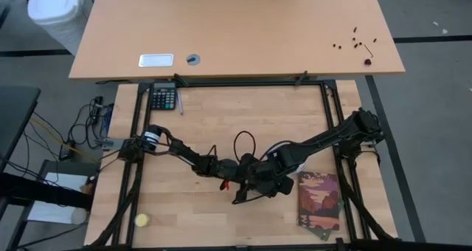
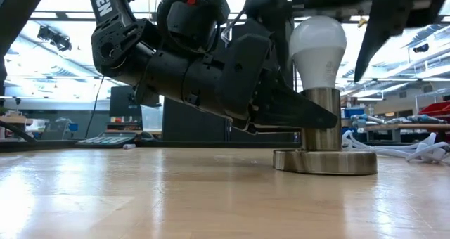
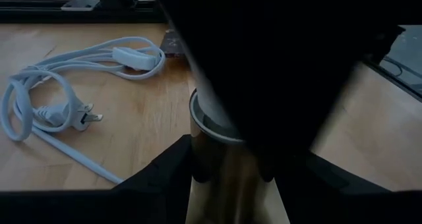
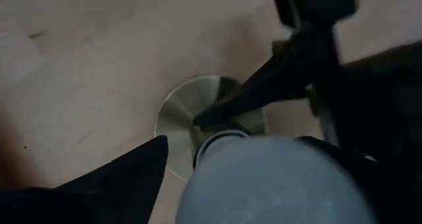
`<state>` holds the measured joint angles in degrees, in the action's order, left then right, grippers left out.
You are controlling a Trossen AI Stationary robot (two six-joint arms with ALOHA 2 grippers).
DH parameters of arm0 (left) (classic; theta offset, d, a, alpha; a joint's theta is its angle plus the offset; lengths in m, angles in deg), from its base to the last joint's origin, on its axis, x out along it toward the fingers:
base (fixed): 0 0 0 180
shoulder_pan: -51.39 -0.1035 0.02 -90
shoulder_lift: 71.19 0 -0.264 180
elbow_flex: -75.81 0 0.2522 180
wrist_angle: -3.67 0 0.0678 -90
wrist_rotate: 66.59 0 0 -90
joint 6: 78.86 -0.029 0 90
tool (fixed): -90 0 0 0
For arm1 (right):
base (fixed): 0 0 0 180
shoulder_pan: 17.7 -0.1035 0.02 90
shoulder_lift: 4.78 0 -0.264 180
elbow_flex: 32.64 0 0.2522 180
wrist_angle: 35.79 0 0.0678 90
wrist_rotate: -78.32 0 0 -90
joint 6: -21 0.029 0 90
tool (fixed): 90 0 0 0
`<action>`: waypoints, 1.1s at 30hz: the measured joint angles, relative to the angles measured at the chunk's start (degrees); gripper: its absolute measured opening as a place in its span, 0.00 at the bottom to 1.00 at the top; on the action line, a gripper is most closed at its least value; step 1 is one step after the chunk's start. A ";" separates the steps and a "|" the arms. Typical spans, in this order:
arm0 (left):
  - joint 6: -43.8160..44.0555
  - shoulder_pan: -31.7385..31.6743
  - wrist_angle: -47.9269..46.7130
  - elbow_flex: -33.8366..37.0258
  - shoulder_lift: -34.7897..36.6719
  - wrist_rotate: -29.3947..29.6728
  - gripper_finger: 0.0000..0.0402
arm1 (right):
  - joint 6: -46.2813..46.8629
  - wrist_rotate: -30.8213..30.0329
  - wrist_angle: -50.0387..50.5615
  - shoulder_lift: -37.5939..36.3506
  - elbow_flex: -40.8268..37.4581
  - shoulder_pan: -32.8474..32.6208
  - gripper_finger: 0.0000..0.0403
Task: Screw lightbulb
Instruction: Insert the lightbulb into the lamp socket
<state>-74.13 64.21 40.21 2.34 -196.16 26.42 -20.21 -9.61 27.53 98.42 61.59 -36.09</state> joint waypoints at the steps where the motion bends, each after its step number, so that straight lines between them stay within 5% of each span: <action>1: 0.02 0.00 -0.05 -0.06 0.00 0.00 0.47 | 0.97 -0.16 0.40 0.07 -0.03 0.09 0.86; 17: 0.03 -0.01 -0.36 -0.17 0.09 -0.05 0.47 | 9.20 -0.81 4.58 -0.19 0.10 1.05 0.69; 27: 0.04 -0.02 -0.46 -0.15 0.09 -0.06 0.47 | 9.34 -1.70 4.16 -0.20 0.93 0.13 0.89; 33: 0.02 -0.13 -0.42 -0.13 0.09 -4.11 0.47 | 1.43 -2.50 2.52 -0.21 0.93 -1.84 0.97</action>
<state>-74.11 64.08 39.80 2.22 -196.07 22.31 -18.77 -12.11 30.05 98.22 62.52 -37.94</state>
